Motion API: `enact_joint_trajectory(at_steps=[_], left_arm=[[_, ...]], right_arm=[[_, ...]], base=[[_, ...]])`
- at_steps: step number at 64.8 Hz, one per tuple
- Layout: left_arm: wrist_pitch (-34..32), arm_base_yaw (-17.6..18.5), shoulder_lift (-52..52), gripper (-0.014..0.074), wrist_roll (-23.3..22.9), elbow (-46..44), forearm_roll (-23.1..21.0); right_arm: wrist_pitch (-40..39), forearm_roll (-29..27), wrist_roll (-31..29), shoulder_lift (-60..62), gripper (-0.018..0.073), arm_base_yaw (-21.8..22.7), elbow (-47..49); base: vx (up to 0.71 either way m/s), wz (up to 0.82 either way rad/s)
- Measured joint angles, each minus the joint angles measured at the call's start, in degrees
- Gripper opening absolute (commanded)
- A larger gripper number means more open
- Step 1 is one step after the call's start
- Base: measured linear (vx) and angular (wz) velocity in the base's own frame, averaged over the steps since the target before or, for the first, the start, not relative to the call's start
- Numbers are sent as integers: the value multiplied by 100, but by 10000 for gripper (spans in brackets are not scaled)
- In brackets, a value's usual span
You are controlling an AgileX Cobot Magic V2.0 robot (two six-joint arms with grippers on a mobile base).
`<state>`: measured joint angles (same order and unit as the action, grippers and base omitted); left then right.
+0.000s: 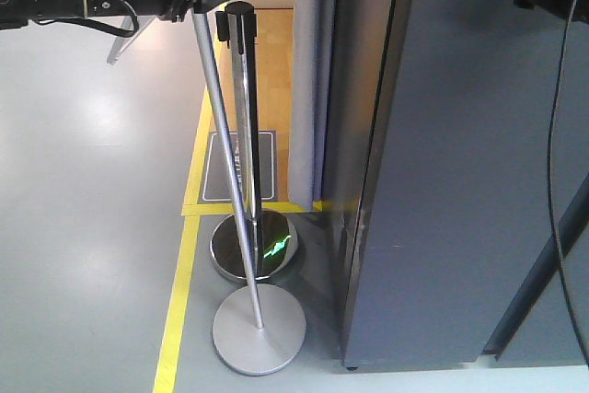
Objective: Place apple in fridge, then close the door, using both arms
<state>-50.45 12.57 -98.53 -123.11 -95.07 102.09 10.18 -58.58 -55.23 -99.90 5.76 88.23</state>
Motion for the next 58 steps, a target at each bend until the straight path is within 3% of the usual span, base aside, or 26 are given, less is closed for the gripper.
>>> enact_joint_trajectory(at_steps=[11,19,26,35,44,58], left_arm=[[0,0,0,378,0,0,0],[0,0,0,366,0,0,0],[-95,0,0,312,0,0,0],[-507,0,0,164,0,0,0],[-1112,-19,0,-9,0,0,0],[-1930,-24,0,-7,0,0,0]], right_arm=[[741,39,0,476,390,0,0],[1603,66,0,1008,286,0,0],[2548,66,0,1502,159,0,0],[3621,66,0,2078,-13,0,0],[4360,83,0,2523,-7,0,13],[5123,160,0,2973,-5,0,28]], base=[[0,0],[0,0],[0,0],[0,0],[0,0],[0,0]])
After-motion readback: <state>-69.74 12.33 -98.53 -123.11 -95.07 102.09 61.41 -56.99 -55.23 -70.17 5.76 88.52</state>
